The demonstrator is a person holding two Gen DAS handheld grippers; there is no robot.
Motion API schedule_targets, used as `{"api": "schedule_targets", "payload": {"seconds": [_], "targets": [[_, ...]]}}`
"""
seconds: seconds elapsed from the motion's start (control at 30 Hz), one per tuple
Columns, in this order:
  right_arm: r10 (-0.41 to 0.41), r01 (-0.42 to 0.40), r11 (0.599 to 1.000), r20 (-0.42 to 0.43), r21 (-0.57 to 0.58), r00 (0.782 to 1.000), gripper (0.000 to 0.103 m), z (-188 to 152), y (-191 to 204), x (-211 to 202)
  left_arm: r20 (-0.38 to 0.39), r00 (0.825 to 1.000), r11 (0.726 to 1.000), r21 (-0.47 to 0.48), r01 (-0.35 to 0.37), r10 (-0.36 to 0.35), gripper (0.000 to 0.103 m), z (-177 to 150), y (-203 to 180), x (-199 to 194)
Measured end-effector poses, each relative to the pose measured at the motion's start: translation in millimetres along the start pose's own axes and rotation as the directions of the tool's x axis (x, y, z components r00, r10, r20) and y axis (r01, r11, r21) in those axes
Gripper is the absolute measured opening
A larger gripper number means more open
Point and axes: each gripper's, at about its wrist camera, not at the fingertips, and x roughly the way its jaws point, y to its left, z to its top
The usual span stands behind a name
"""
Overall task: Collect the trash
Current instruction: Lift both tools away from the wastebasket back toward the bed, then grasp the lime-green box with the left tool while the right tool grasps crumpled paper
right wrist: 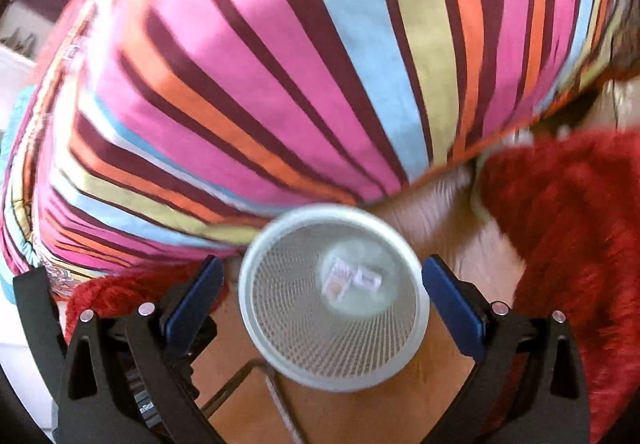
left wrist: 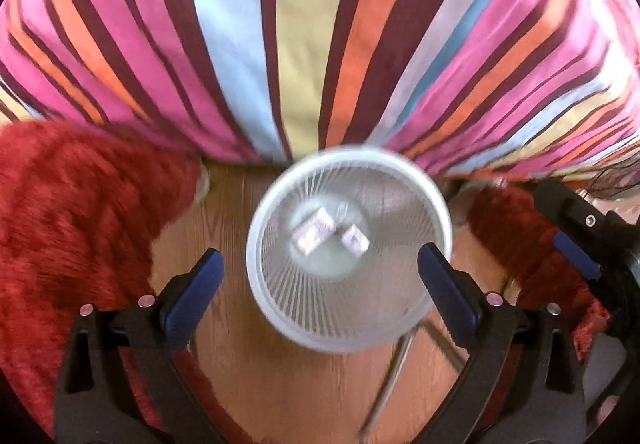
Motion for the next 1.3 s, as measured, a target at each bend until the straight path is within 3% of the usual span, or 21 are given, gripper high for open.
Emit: {"api": "schedule_targets", "payload": {"seconds": [0.13,0.33,0.57,0.73,0.87,0.9,1.03,1.13,1.3], "targets": [[-0.013,0.026,0.996,0.161,-0.083,0.987,0.095,4.1,14.4,-34.6,0.169,0.986,1.000,0.012,0.010,-0.012,0.095,4.3,-1.9,-33.7],[-0.024,0.082,0.982,0.317,-0.170,0.948,0.095,9.5,33.3,-63.2,0.335,0.942,0.998,0.059,0.007,-0.027,0.095,12.0,-8.1,-72.4],[-0.048,0.160,0.967,0.474,-0.198,0.879,0.095,21.1,41.8,-90.0,0.445,0.895,0.997,0.073,0.016,-0.046,0.095,23.4,-9.3,-105.8],[-0.041,0.171,0.967,0.543,-0.190,0.839,0.095,38.3,40.7,-100.7,0.509,0.858,0.998,0.042,0.057,-0.070,0.095,43.6,-3.4,-129.8],[-0.027,0.209,0.952,0.618,-0.224,0.786,0.095,49.1,45.6,-106.8,0.533,0.839,0.993,0.012,0.118,-0.106,0.095,69.1,-4.4,-142.6],[-0.025,0.216,0.948,0.625,-0.233,0.781,0.095,51.2,47.6,-106.9,0.538,0.836,0.992,0.013,0.123,-0.111,0.095,73.7,-7.4,-144.2],[0.028,0.169,0.944,0.581,-0.283,0.813,0.095,77.6,53.4,-98.8,0.523,0.841,0.989,0.034,0.144,-0.140,0.095,103.0,-25.4,-144.8],[0.027,0.179,0.937,0.572,-0.301,0.820,0.095,93.5,58.2,-92.7,0.517,0.843,0.988,0.040,0.151,-0.150,0.095,127.2,-36.8,-142.7],[0.024,0.186,0.921,0.528,-0.341,0.849,0.095,121.8,66.3,-76.0,0.502,0.856,0.993,0.043,0.114,-0.120,0.095,175.0,-56.4,-134.5]]}}
